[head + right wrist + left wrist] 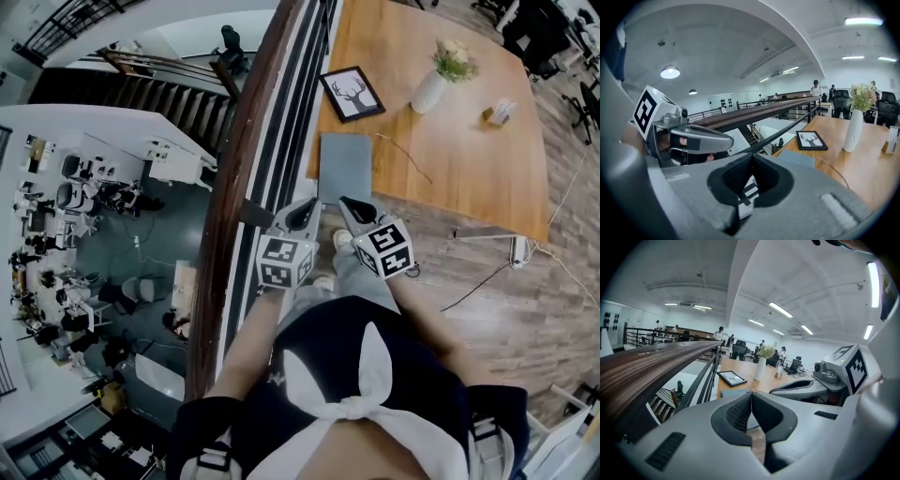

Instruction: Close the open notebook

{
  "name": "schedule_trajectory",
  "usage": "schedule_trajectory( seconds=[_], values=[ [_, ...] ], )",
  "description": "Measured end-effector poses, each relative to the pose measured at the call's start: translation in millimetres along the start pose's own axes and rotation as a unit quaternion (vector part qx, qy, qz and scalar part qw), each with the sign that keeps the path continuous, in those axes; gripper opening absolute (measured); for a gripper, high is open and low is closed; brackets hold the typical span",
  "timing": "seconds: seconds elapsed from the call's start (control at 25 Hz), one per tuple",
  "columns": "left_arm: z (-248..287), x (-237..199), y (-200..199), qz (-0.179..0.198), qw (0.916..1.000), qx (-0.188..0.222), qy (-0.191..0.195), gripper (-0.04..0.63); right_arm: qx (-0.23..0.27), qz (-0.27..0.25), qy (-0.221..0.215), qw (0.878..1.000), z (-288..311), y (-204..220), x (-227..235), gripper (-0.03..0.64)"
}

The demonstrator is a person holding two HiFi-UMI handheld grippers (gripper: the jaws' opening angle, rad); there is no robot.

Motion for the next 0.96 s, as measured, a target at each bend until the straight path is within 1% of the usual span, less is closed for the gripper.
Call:
schedule_trajectory(
  seconds=[0.36,0.6,0.96],
  values=[
    [-5,0,6,0.000,1.0000,-0.001,-0.001,0.018,-0.005,-0.006,0.007,1.000,-2,6,-7,-0.003],
    [-11,-1,7,-0.001,1.0000,-0.007,-0.004,0.019,-0.011,-0.024,0.009,1.000,-4,1,-15,-0.003],
    [-6,-3,14,-0.006,0.9999,-0.010,-0.003,0.019,-0.022,-0.033,0.006,0.999,0,8,-14,-0.003]
  ],
)
Point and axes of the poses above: the fingertips, and each gripper's own axes: z forward along the fingers, x to its right, y out of its underside, the point moved 10 cm from there along -z, backward along the fingers, and after that the axes turned 2 degrees about -z, right-handed, at the moved point
